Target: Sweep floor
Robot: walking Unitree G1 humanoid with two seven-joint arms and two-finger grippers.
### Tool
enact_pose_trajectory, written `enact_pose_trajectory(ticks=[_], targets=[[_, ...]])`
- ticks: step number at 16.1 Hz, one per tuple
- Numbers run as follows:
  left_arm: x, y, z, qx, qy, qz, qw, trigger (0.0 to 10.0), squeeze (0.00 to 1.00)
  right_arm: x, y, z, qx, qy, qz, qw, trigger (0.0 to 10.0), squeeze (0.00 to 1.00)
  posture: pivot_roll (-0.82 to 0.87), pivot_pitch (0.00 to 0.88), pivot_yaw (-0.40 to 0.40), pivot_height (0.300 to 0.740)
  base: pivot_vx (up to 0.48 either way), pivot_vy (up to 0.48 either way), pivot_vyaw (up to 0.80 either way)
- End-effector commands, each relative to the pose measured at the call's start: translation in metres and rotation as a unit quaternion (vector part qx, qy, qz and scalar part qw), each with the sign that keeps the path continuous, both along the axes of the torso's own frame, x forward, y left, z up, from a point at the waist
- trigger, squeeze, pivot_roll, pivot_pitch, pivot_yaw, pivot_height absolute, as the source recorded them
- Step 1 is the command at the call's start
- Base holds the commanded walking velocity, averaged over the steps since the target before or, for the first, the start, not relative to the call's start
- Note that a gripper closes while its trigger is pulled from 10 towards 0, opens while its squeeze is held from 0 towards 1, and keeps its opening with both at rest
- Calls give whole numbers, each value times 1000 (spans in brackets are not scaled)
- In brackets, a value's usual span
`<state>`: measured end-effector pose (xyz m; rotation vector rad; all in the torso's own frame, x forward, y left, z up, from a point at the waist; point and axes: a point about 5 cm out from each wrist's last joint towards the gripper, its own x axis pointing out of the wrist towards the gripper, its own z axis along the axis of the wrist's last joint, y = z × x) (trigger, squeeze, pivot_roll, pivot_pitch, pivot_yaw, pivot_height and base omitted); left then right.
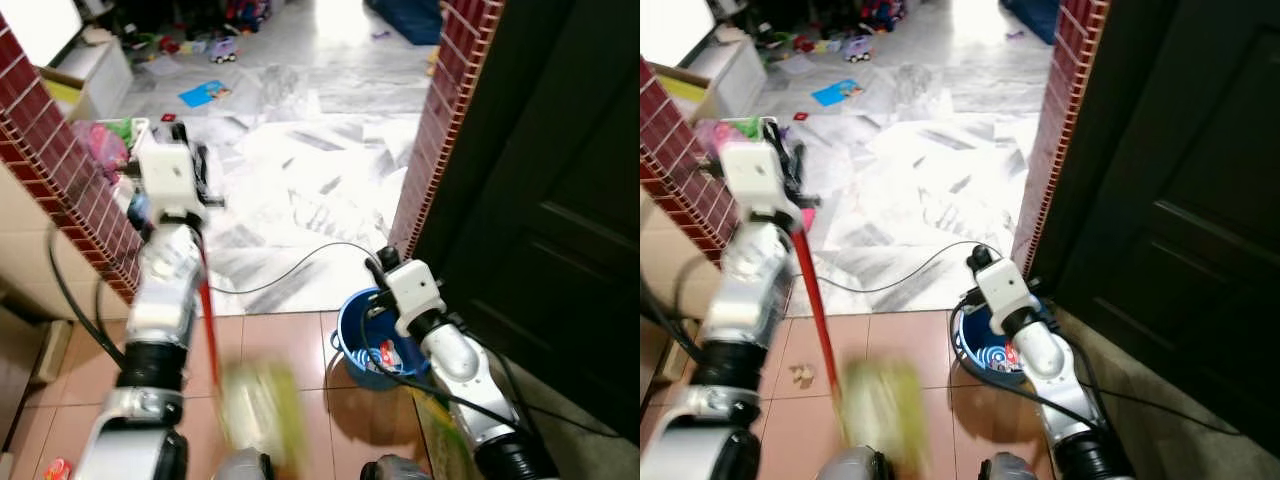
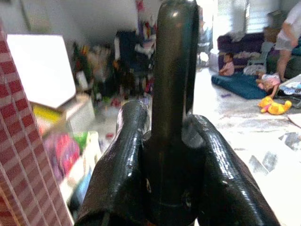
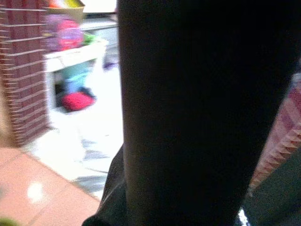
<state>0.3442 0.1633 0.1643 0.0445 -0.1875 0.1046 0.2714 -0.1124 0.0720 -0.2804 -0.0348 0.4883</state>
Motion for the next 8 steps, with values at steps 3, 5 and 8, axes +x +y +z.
enact_pose_trajectory(ticks=[3, 5, 8], targets=[[-9, -1, -23, -13, 2, 25, 1000, 10000, 0, -3, 20, 8, 41, 9, 50, 998, 10000, 0, -71, 0, 42, 740, 0, 0, 0], [-25, -10, -60, -9, 62, 9, 998, 10000, 0, 5, 17, 21, 54, -15, 38, 998, 10000, 0, -81, 0, 48, 740, 0, 0, 0], [-44, -14, -94, -32, 110, 5, 993, 10000, 0, 16, 6, 38, 94, -47, -17, 994, 10000, 0, -78, 0, 43, 740, 0, 0, 0]])
